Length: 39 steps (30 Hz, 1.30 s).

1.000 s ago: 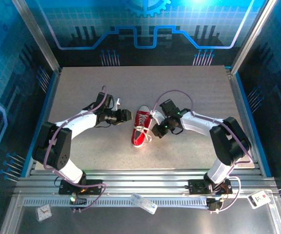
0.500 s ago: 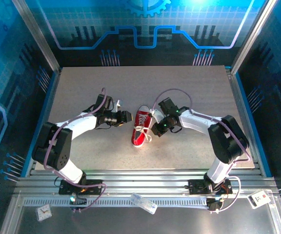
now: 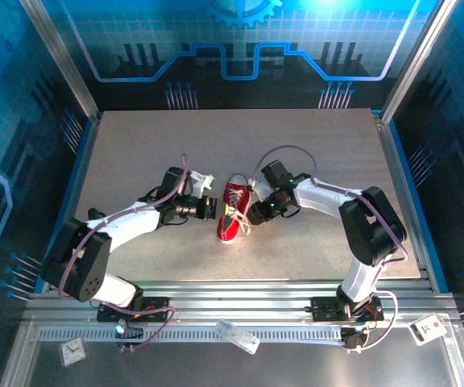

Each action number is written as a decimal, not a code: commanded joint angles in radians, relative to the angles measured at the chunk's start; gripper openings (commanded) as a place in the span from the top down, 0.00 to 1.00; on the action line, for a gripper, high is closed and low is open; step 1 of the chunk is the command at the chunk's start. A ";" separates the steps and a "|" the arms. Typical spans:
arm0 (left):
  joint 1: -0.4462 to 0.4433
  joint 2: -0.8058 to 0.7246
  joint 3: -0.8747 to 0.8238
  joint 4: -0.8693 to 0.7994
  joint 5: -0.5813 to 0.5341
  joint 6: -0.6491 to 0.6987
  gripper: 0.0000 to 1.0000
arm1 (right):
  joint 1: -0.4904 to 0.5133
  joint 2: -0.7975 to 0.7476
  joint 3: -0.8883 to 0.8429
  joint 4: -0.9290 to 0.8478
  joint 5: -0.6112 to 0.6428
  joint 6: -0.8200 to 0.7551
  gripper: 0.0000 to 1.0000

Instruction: Tie the shoes

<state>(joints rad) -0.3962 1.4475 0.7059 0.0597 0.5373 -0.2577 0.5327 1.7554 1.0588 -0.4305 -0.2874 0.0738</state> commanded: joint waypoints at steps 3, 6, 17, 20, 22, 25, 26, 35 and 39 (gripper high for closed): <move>-0.018 -0.063 -0.045 0.117 -0.033 0.175 0.44 | -0.007 -0.108 -0.075 -0.028 0.014 0.037 0.49; -0.021 -0.086 -0.074 0.158 -0.039 0.224 0.44 | 0.016 -0.164 -0.141 -0.001 0.018 0.074 0.47; -0.090 -0.049 -0.124 0.288 -0.054 0.232 0.44 | 0.145 -0.047 -0.189 0.159 0.029 0.133 0.44; -0.091 -0.020 -0.123 0.310 -0.056 0.216 0.44 | 0.152 -0.004 -0.184 0.175 0.037 0.128 0.44; -0.092 -0.007 -0.123 0.321 -0.061 0.205 0.45 | 0.154 0.013 -0.156 0.181 0.046 0.124 0.44; -0.092 0.014 -0.117 0.334 -0.060 0.198 0.46 | 0.153 0.030 -0.153 0.194 0.057 0.118 0.48; -0.092 0.022 -0.114 0.336 -0.058 0.196 0.46 | 0.154 0.035 -0.150 0.197 0.058 0.115 0.50; -0.089 0.073 -0.079 0.331 -0.059 0.164 0.66 | 0.154 0.049 -0.136 0.246 0.055 0.106 0.84; -0.070 0.062 -0.040 0.270 -0.051 0.146 0.89 | 0.152 -0.009 -0.152 0.251 0.077 0.093 1.00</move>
<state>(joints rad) -0.4801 1.5169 0.6167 0.3561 0.4770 -0.1020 0.6628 1.7267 0.9215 -0.3504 -0.1967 0.1852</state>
